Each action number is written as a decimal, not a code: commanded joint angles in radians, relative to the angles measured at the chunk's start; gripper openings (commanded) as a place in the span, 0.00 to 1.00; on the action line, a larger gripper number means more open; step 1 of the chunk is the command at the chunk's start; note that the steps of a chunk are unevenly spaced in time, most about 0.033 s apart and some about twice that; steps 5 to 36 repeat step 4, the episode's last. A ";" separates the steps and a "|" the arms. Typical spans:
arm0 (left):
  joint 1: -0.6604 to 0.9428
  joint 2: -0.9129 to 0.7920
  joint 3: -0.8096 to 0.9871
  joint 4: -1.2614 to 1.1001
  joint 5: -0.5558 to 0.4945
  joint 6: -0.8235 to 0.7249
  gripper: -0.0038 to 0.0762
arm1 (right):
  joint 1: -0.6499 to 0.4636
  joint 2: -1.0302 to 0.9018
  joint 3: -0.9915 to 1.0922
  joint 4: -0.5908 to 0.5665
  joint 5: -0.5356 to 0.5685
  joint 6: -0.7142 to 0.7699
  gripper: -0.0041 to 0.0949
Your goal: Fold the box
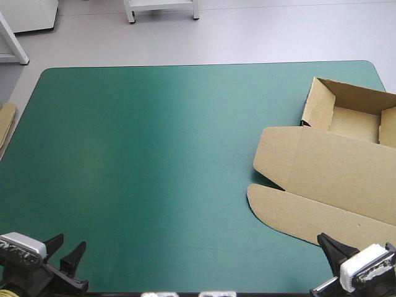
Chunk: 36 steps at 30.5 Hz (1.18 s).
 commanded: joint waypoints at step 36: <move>-0.003 0.017 0.047 -0.043 -0.162 0.016 0.49 | 0.002 -0.010 -0.019 0.002 -0.091 -0.001 0.03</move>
